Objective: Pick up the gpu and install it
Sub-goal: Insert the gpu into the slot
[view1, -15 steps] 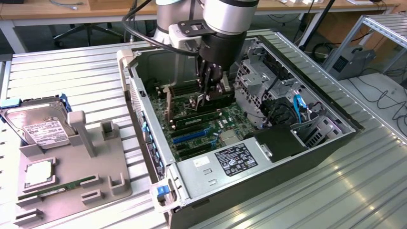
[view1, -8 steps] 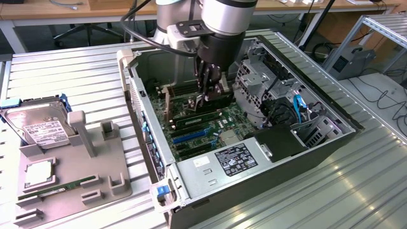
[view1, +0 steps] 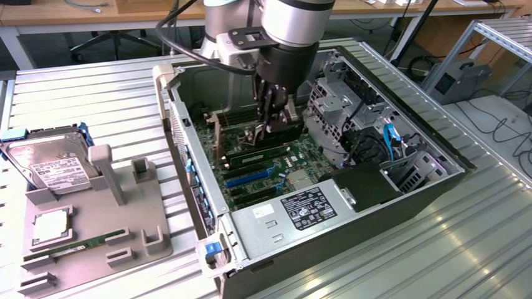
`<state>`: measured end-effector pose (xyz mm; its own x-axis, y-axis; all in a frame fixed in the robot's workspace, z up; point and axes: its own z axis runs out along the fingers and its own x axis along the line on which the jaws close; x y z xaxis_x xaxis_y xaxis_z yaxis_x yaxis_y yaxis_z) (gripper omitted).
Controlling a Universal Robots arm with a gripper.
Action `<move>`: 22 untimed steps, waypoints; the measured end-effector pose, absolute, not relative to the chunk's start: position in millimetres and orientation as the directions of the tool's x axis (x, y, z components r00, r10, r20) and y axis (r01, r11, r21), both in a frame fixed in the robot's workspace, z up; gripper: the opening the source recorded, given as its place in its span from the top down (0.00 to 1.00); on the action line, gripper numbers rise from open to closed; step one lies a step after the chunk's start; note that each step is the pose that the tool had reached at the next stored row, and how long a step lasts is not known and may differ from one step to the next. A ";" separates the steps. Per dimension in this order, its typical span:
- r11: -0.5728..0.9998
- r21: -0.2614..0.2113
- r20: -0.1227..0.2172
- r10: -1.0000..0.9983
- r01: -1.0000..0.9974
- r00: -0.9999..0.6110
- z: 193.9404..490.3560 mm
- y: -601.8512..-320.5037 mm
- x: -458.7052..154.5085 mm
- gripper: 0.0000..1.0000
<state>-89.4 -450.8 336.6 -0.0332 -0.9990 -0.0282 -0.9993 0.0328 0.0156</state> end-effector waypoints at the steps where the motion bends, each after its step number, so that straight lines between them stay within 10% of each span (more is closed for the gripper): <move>1: 0.033 0.016 -0.028 -0.999 -0.999 -0.033 336.5 -450.8 -89.7 0.74; 22: 0.033 0.016 -0.028 -0.999 -0.999 -0.033 333.7 -450.8 -96.8 0.74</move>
<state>-96.8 -450.8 333.7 -0.0332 -0.9990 -0.0282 -0.9993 0.0328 0.0157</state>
